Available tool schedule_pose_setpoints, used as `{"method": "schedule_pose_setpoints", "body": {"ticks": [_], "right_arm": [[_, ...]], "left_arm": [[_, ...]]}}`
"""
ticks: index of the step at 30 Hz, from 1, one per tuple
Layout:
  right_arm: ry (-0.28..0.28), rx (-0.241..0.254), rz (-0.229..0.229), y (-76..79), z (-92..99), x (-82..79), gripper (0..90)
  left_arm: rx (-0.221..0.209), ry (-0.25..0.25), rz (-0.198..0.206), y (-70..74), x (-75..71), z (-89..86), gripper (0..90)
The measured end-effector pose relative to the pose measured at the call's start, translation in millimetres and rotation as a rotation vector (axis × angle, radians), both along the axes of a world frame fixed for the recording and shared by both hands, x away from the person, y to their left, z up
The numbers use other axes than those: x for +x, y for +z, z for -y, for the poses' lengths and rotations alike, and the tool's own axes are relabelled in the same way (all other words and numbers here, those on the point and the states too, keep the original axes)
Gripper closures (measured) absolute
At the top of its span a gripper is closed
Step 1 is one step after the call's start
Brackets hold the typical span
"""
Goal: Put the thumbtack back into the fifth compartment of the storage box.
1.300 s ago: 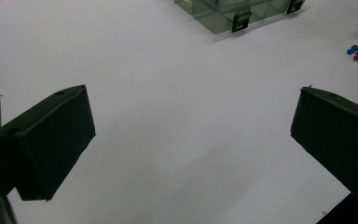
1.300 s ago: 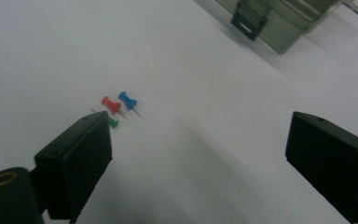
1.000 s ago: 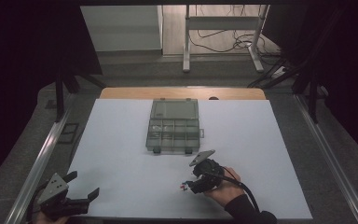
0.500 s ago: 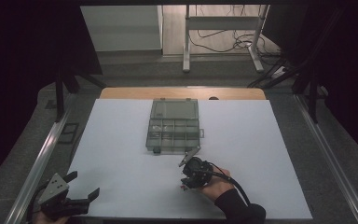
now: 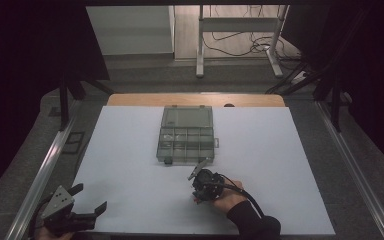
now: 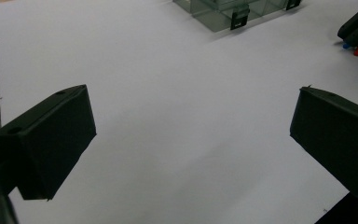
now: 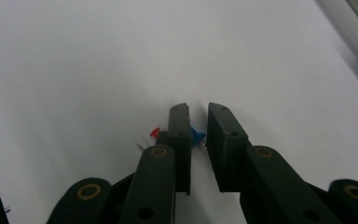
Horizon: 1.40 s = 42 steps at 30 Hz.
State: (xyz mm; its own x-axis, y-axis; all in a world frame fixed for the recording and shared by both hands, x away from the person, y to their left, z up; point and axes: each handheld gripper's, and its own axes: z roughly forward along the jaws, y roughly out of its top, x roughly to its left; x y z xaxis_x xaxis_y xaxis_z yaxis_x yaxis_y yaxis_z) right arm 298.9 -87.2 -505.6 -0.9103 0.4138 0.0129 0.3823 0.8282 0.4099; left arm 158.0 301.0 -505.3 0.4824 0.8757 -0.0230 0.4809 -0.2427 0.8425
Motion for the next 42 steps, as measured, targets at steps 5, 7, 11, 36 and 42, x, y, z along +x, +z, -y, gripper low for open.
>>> {"method": "schedule_pose_setpoints", "body": {"ticks": [5,7,11,36,42], "right_arm": [[0.010,-0.011,0.011,-1.7,0.0,-0.7,82.2],[0.009,-0.010,0.011,-1.8,0.1,-0.8,82.6],[0.003,-0.005,0.017,-0.9,0.6,-1.8,83.0],[-0.077,0.140,0.043,21.7,12.9,16.9,83.0],[-0.082,0.162,0.057,26.3,8.9,23.6,82.9]], "left_arm": [[0.002,0.000,0.001,-0.2,0.1,0.5,0.5],[0.005,0.000,-0.001,-0.1,0.1,0.8,0.6],[0.008,-0.001,-0.005,-0.1,0.5,1.4,0.6],[0.047,-0.001,-0.041,-0.9,5.1,5.5,1.4],[0.047,-0.003,-0.044,-1.1,5.6,5.9,1.5]]}}
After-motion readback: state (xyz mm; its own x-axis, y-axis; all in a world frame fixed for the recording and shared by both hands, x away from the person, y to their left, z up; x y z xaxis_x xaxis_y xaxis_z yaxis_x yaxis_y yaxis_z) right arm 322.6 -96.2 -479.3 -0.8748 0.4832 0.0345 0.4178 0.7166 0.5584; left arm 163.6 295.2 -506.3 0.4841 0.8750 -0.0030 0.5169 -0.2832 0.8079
